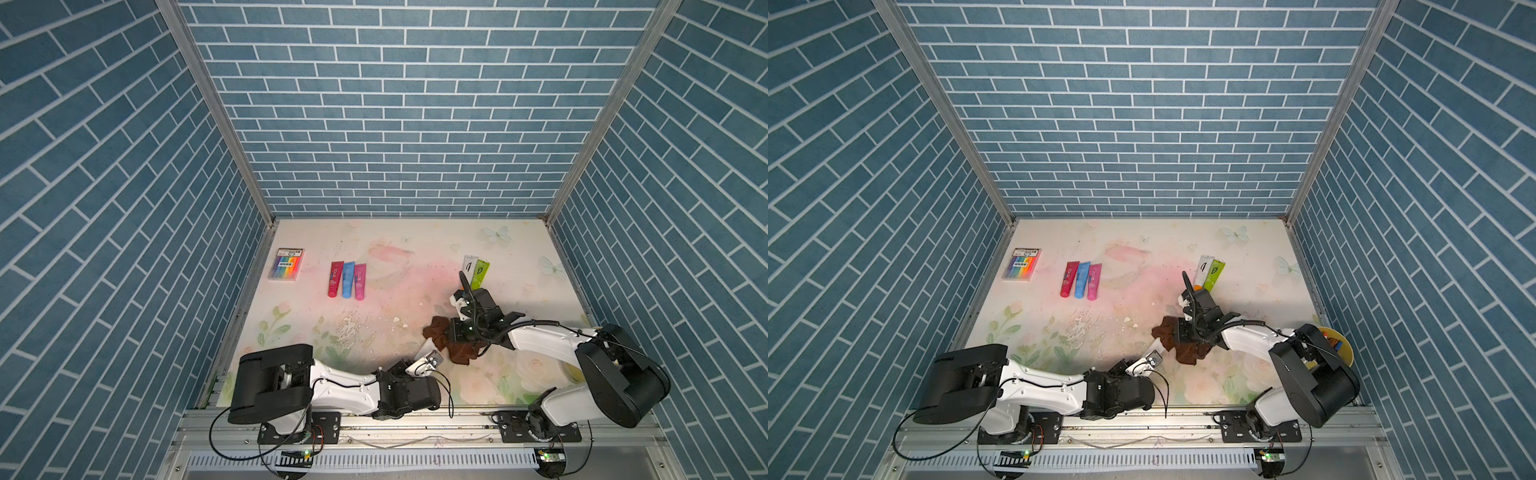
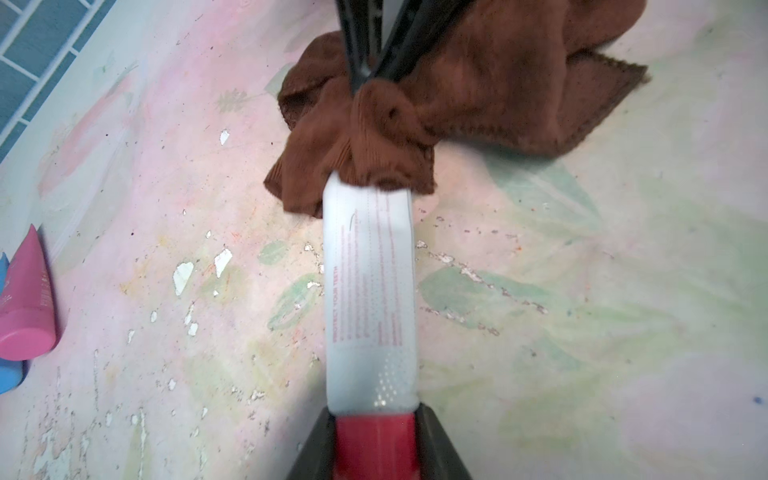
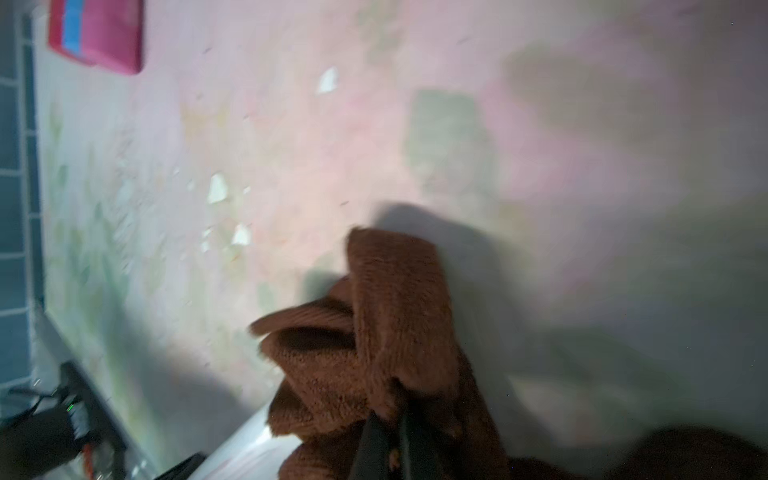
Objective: Wipe the surface of the toothpaste tube
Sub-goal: Wipe the dirt from the toothpaste tube, then adjust the toothpaste at the center of the board.
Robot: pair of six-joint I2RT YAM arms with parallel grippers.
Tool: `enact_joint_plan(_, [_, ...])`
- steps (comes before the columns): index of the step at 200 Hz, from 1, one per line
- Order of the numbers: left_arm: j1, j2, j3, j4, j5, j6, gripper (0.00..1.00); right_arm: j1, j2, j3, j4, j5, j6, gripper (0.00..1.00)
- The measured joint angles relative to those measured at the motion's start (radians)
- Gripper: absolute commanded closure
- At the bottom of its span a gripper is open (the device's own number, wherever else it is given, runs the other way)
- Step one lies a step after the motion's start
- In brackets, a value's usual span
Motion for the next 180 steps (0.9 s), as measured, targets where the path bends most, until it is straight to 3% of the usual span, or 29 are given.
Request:
enact_joint_plan(46, [0.023, -0.01, -0.001, -0.003, 0.003, -0.015, 1.0, -0.047, -0.163, -0.053, -0.122, 0.177, 0.0, 1.0])
enact_joint_plan(106, [0.154, -0.063, 0.01, -0.032, 0.157, -0.097, 1.0, -0.05, -0.338, -0.049, -0.337, 0.234, -0.01, 1.0])
enact_joint_plan(130, [0.156, -0.028, 0.061, -0.052, 0.215, -0.137, 0.9, -0.05, -0.376, -0.05, -0.395, 0.274, -0.013, 1.0])
enact_joint_plan(148, [0.156, 0.032, 0.12, -0.06, 0.242, -0.163, 0.71, -0.05, -0.384, -0.05, -0.409, 0.288, -0.015, 1.0])
enact_joint_plan(180, [0.161, 0.113, 0.167, -0.06, 0.309, -0.209, 0.51, -0.05, -0.395, -0.051, -0.414, 0.299, -0.029, 1.0])
